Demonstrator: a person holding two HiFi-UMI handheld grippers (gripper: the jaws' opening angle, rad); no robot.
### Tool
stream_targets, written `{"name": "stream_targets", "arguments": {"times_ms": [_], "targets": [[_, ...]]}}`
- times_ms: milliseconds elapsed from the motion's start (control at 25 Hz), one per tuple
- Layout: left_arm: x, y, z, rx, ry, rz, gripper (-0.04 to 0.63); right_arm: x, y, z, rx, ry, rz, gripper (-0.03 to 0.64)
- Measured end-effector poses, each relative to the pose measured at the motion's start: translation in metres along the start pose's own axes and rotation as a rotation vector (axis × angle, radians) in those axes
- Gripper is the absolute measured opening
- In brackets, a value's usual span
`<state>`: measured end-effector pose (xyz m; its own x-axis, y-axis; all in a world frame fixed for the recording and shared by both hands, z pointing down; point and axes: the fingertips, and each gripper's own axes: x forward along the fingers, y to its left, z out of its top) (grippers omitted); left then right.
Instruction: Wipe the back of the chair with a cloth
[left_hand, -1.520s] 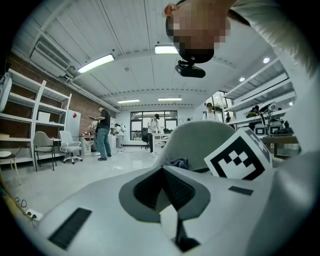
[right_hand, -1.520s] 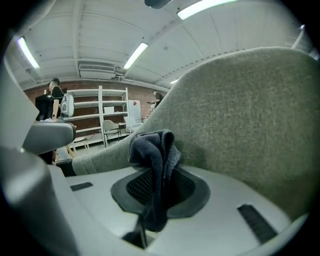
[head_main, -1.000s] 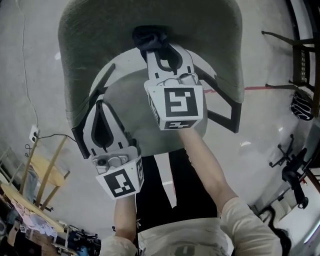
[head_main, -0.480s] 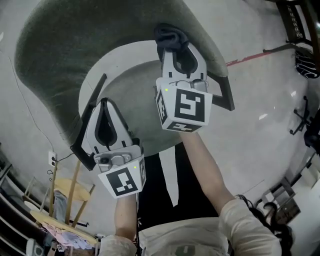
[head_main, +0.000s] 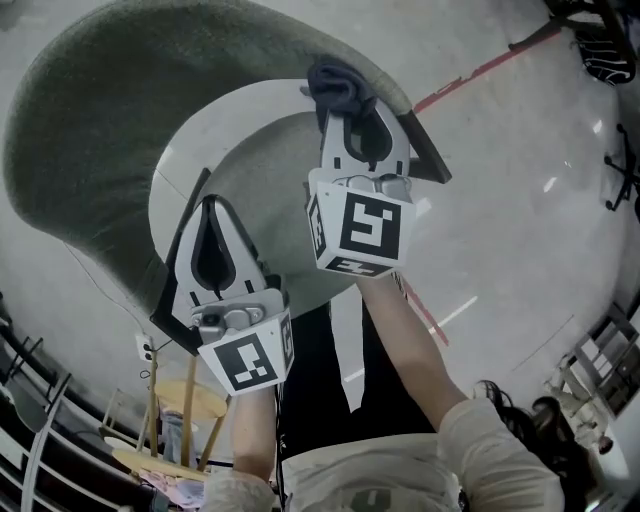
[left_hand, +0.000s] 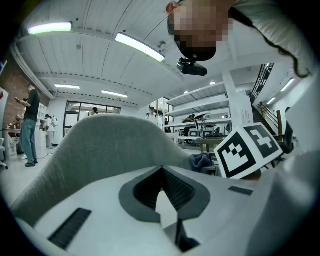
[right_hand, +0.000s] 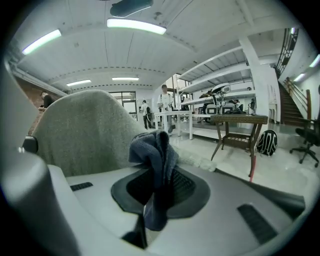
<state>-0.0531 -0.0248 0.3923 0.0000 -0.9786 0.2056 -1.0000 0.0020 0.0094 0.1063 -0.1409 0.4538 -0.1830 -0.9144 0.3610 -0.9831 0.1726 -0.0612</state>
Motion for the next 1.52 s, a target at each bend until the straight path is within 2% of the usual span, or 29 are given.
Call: {"name": "stream_targets", "arguments": {"times_ms": [200,360,600,800,960,1120,1360,1440,1520], "targets": [[0.003,-0.013,-0.001,0.009,0.002,-0.050,0.014,-0.013,-0.013,-0.005,0.034,-0.005,-0.049,0.060],[0.004,-0.016,0.003,0.010,-0.008,-0.061,0.014,-0.020,-0.015,-0.005,0.037,-0.009,-0.066,0.061],[-0.001,-0.006,0.000,-0.022,-0.006,-0.025,0.014,-0.024,-0.013,-0.009,0.035,0.011,-0.073,0.061],[0.001,0.004,0.019,-0.044,-0.036,0.043,0.014,-0.019,-0.005,0.014,-0.018,-0.011,-0.008,0.060],[0.002,0.019,0.050,-0.049,-0.092,0.116,0.014,-0.016,0.023,0.060,-0.092,-0.083,0.094,0.060],[-0.016,0.040,0.096,-0.054,-0.120,0.177,0.014,-0.041,0.079,0.116,-0.098,-0.126,0.230,0.060],[-0.028,0.081,0.205,-0.053,-0.232,0.324,0.014,-0.061,0.155,0.250,-0.111,-0.274,0.446,0.060],[-0.042,0.090,0.245,-0.037,-0.263,0.357,0.014,-0.075,0.169,0.291,-0.136,-0.308,0.486,0.060],[-0.072,0.091,0.277,-0.045,-0.257,0.370,0.014,-0.108,0.175,0.319,-0.146,-0.304,0.514,0.060]]}}
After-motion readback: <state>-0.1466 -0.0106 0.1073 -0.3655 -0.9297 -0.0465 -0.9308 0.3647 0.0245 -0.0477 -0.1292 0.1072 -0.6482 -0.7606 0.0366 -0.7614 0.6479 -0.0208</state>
